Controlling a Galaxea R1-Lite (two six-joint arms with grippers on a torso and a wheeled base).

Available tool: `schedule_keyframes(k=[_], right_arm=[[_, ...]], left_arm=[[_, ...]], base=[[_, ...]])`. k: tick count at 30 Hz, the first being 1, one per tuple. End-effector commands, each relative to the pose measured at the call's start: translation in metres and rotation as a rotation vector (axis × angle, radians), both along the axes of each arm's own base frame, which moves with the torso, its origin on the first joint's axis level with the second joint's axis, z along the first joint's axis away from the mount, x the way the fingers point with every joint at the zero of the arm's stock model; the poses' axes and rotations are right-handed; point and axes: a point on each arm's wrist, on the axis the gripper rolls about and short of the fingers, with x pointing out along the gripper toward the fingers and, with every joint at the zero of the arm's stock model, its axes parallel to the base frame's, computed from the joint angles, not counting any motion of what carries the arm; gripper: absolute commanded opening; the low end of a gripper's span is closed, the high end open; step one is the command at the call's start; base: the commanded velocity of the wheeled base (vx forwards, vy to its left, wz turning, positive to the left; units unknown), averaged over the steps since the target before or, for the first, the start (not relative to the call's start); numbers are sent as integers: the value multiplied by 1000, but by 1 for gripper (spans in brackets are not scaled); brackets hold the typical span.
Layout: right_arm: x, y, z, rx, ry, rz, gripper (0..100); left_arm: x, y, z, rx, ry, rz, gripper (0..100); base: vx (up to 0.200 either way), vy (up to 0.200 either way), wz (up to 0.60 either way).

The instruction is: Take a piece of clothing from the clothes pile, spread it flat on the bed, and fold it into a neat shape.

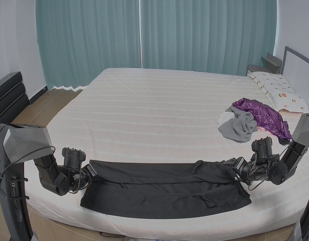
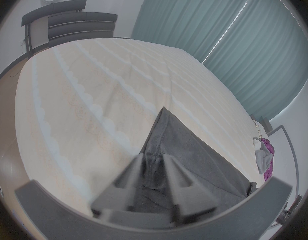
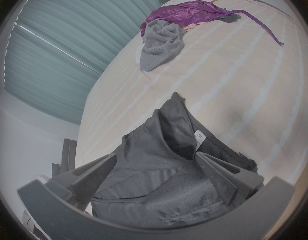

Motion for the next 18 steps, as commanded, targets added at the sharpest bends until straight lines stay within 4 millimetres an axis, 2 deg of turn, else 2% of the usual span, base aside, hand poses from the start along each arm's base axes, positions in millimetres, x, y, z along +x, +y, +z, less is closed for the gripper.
schedule_keyframes(k=[1, 16, 17, 18], right_arm=[[3, 9, -12, -15, 42, 13, 100], [31, 23, -31, -91, 79, -26, 100], [32, 23, -30, -93, 85, -26, 0], [32, 24, -29, -95, 88, -27, 0]], left_arm=[[1, 0, 4, 5, -17, 10, 0], [-1, -2, 10, 4, -34, 6, 0], [0, -2, 11, 4, -35, 6, 0], [0, -2, 11, 3, -37, 7, 0]], base=[[0, 0, 0], [0, 0, 0], [0, 0, 0], [0, 0, 0]])
